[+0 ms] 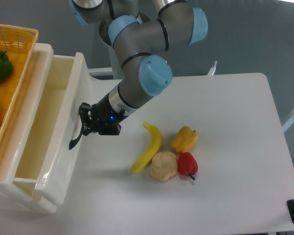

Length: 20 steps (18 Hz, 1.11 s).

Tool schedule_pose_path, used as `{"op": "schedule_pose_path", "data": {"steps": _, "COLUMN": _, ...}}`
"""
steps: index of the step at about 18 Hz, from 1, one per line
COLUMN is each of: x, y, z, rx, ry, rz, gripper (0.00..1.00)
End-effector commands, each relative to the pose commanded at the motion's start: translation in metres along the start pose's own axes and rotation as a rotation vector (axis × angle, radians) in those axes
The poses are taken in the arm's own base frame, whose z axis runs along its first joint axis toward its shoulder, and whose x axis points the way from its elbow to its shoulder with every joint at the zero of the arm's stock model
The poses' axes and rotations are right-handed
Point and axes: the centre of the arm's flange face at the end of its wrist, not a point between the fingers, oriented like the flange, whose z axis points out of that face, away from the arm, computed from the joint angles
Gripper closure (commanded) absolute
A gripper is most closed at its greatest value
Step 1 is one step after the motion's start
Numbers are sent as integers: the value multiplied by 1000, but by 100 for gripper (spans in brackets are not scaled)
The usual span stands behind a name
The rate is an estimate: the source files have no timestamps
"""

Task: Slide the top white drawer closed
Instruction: 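Keep pushing the drawer front until it sits flush with the cabinet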

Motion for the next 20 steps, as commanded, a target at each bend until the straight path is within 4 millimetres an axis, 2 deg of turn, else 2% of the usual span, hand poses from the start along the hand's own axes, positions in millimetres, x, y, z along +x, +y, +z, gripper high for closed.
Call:
{"op": "schedule_pose_path", "data": {"steps": 4, "x": 5, "y": -1, "z": 4, "rx": -6, "ry": 0, "rz": 0, "gripper": 90}}
{"op": "schedule_pose_path", "data": {"steps": 9, "x": 19, "y": -1, "z": 21, "rx": -42, "ry": 2, "rz": 10, "gripper": 90}}
{"op": "schedule_pose_path", "data": {"steps": 20, "x": 44, "y": -3, "z": 22, "rx": -42, "ry": -5, "rz": 23, "gripper": 90}}
